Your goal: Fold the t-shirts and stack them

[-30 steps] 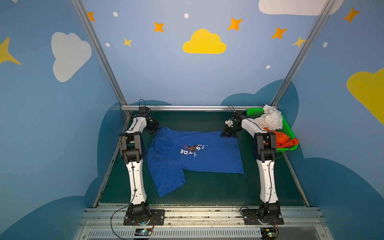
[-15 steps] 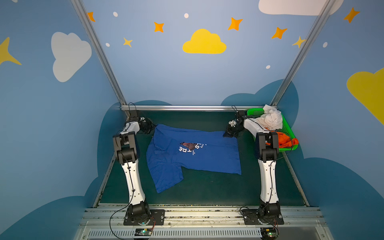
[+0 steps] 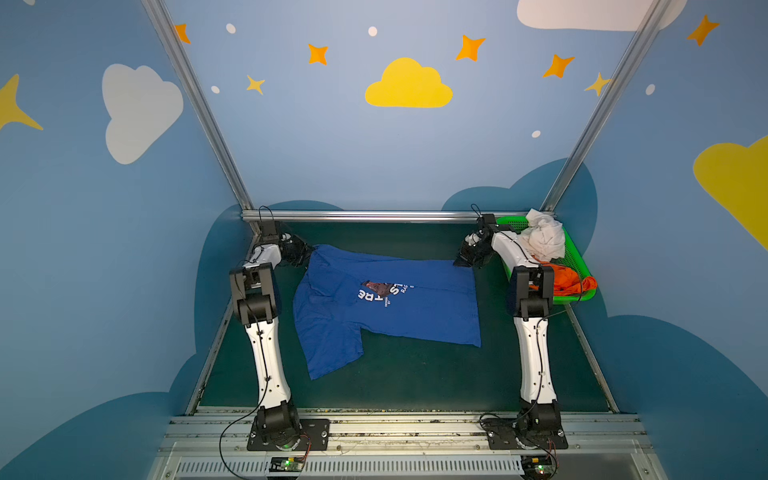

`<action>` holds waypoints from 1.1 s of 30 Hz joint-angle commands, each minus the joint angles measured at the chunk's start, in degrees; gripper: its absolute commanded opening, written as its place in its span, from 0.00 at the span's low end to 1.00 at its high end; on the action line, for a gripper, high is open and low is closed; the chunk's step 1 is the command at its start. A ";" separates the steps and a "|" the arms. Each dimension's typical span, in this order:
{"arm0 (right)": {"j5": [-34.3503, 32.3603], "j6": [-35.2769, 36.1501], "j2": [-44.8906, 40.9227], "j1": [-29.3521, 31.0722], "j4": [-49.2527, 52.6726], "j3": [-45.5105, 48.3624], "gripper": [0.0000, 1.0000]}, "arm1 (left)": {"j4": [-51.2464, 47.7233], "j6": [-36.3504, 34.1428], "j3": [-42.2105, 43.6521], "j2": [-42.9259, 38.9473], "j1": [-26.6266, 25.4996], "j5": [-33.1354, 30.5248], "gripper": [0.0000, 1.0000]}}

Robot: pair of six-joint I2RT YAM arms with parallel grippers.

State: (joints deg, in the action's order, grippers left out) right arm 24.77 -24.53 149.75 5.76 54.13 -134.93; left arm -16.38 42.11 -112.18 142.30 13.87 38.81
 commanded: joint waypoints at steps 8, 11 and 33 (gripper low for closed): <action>1.06 2.29 3.48 -0.41 -1.56 -3.14 0.00 | -3.98 -2.33 -2.15 -3.26 0.45 -3.00 0.43; 2.57 3.01 3.86 -0.44 -1.94 -6.34 0.00 | -7.68 -3.62 -3.40 -4.51 0.54 -4.73 0.71; 8.22 8.58 -43.56 5.68 -18.14 43.82 0.25 | -34.78 -2.11 37.23 -53.70 -13.95 -45.49 0.66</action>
State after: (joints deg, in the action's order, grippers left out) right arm 33.41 -15.18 110.34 11.20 40.86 -99.46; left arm -41.63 37.39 -81.84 92.68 3.88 4.71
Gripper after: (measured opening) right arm 0.254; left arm 0.664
